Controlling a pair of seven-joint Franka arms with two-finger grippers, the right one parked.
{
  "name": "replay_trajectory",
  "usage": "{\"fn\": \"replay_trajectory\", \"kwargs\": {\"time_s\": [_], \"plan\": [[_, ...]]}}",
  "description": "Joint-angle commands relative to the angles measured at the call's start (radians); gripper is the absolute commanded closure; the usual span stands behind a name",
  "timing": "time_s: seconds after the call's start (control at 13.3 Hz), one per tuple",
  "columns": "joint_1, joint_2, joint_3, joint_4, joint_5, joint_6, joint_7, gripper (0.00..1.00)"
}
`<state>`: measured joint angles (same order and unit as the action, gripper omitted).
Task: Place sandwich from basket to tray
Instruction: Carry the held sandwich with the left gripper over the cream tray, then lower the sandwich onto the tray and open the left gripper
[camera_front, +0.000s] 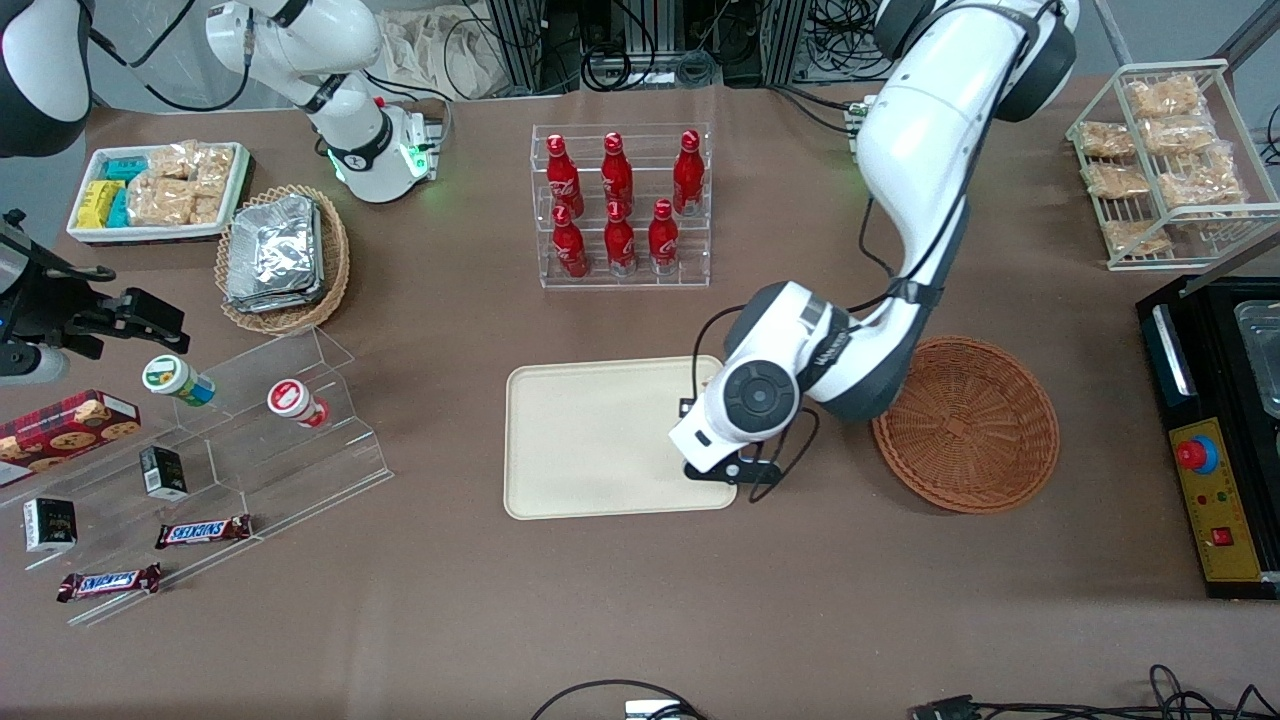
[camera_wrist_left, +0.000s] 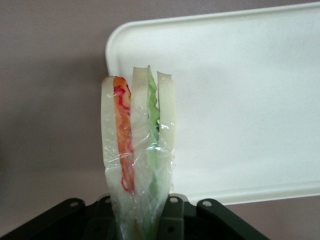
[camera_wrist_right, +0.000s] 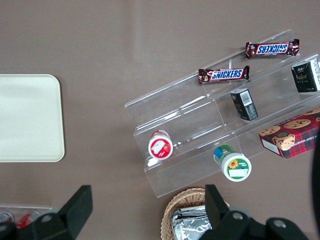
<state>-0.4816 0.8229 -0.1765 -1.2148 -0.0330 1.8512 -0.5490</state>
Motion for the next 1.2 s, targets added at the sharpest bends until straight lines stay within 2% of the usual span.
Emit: {"fn": "replay_trajectory", "kwargs": {"time_s": [0.0, 0.07, 0.22, 0.45, 0.53, 0.6, 0.82, 1.12], "plan": [[-0.032, 0.059, 0.014, 0.046, 0.01, 0.037, -0.042, 1.0], [-0.044, 0.073, 0.017, 0.046, 0.016, 0.051, -0.045, 1.0], [-0.054, 0.106, 0.017, 0.043, 0.085, 0.055, -0.084, 1.0], [-0.054, 0.114, 0.015, 0.0, 0.096, 0.088, -0.109, 1.0], [-0.052, 0.113, 0.015, -0.002, 0.096, 0.088, -0.109, 0.85], [-0.052, 0.108, 0.017, -0.005, 0.099, 0.088, -0.111, 0.01], [-0.043, 0.079, 0.017, 0.011, 0.094, 0.079, -0.111, 0.0], [0.004, -0.077, 0.017, 0.009, 0.085, -0.065, -0.112, 0.0]]}}
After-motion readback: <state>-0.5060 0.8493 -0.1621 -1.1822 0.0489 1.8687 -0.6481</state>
